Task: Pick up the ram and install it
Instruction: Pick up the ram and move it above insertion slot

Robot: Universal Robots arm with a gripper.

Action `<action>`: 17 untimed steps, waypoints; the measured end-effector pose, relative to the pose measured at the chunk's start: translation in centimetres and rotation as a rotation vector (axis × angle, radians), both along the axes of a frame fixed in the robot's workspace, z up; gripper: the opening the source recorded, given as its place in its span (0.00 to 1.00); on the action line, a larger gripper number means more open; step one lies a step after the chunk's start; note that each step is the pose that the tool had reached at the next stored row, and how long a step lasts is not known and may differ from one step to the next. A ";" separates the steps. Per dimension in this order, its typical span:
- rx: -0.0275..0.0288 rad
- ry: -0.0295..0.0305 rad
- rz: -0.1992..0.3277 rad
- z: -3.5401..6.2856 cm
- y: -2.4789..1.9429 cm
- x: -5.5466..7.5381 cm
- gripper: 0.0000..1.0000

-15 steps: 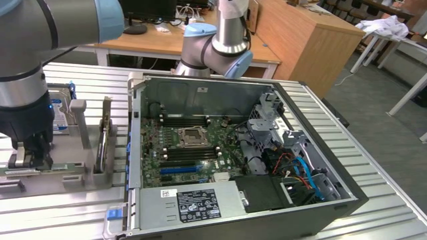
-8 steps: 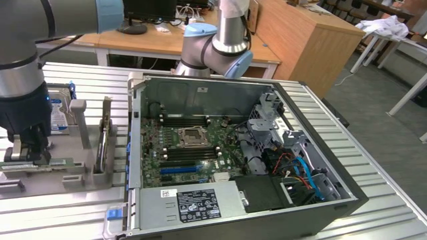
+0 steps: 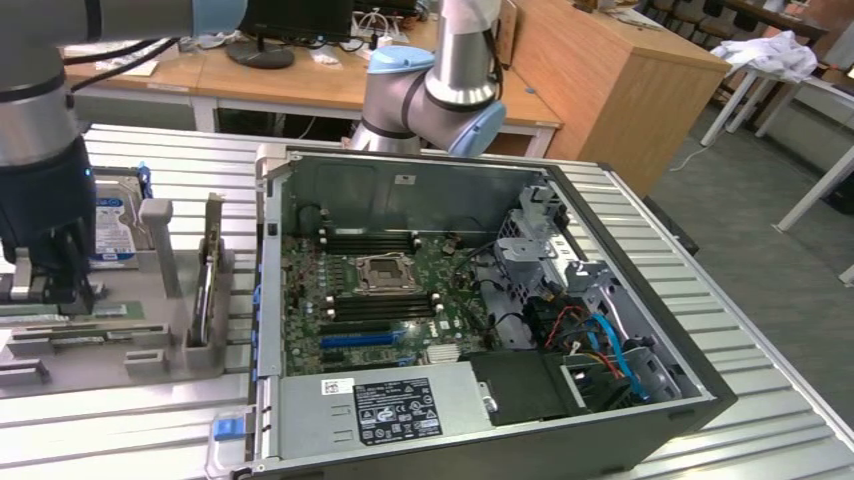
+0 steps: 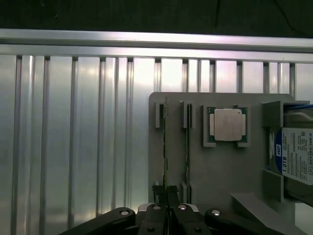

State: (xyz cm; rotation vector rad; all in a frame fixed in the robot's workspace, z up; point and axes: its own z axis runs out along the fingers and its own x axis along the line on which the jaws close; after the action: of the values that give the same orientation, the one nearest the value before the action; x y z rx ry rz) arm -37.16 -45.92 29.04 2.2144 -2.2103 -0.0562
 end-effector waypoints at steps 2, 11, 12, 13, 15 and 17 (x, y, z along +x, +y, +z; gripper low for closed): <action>0.0000 0.0000 0.000 0.57 0.00 0.0 0.12; 0.0000 0.0001 0.000 2.81 0.00 0.0 0.12; -0.0001 0.0001 0.000 3.02 0.00 0.0 0.12; 0.0000 0.0000 0.000 3.14 0.00 0.0 0.12; -0.0001 0.0001 0.000 3.48 0.00 0.0 0.12; 0.0000 0.0000 0.000 3.93 0.00 0.0 0.12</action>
State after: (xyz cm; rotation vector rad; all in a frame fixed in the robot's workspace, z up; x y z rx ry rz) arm -37.16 -45.92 32.97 2.2144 -2.2103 -0.0562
